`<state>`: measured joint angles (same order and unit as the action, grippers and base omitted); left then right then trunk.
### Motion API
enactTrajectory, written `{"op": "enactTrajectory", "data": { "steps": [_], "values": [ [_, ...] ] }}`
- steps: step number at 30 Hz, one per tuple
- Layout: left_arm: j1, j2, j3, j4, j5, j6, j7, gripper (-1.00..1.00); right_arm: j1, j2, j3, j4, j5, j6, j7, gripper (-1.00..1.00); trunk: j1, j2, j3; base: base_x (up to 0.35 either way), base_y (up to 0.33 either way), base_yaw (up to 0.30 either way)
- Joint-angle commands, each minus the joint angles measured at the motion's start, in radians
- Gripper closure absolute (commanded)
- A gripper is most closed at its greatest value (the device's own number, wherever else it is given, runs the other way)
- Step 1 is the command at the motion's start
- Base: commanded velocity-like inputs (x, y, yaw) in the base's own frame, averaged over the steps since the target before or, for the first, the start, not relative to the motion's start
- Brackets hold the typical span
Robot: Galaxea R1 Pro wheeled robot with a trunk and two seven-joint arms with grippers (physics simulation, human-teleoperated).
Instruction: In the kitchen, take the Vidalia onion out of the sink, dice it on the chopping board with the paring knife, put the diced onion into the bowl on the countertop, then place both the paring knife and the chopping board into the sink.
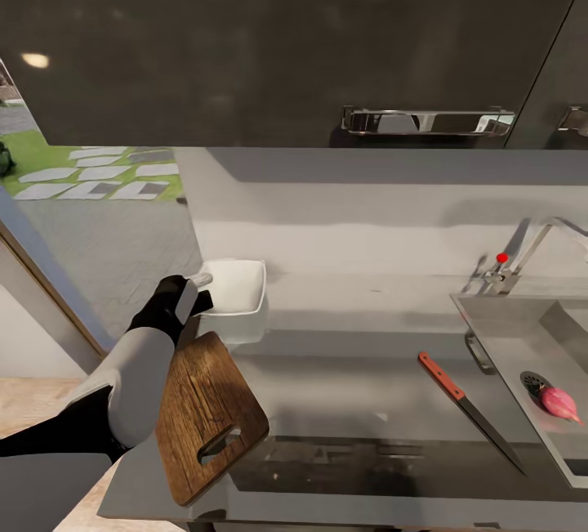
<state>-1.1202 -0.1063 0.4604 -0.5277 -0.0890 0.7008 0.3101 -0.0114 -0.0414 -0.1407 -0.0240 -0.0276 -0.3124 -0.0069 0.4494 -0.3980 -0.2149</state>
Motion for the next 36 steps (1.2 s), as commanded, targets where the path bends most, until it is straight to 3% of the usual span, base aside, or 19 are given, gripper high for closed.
{"op": "enactTrajectory", "data": {
  "steps": [1,20,25,32,36],
  "values": [
    [-0.001,-0.002,0.007,-0.002,-0.009,0.005,-0.002,-1.0,-0.001,0.0,-0.003,0.001,-0.003,-0.004,0.001,-1.0,0.001,-0.002,-0.002,0.0,0.0,0.0],
    [-0.001,-0.003,0.007,-0.018,-0.009,0.008,0.012,-1.0,0.0,0.002,-0.003,0.001,-0.003,-0.004,0.001,-1.0,0.001,-0.002,-0.002,0.0,0.0,0.0],
    [-0.001,-0.012,-0.002,-0.155,-0.006,0.061,0.038,-1.0,-0.001,0.002,-0.003,0.001,-0.003,-0.004,0.001,-1.0,0.001,-0.002,-0.002,0.0,0.0,0.0],
    [-0.001,-0.021,-0.05,-0.347,-0.005,0.237,0.044,-1.0,-0.001,0.003,-0.003,0.0,-0.003,-0.004,0.001,-1.0,0.001,-0.002,-0.002,0.0,0.0,0.0],
    [-0.001,-0.022,-0.06,-0.369,-0.004,0.257,0.044,-1.0,-0.001,0.003,-0.003,0.0,-0.003,-0.004,0.001,-1.0,0.001,-0.002,-0.002,-0.012,0.0,0.0]
  ]
}}
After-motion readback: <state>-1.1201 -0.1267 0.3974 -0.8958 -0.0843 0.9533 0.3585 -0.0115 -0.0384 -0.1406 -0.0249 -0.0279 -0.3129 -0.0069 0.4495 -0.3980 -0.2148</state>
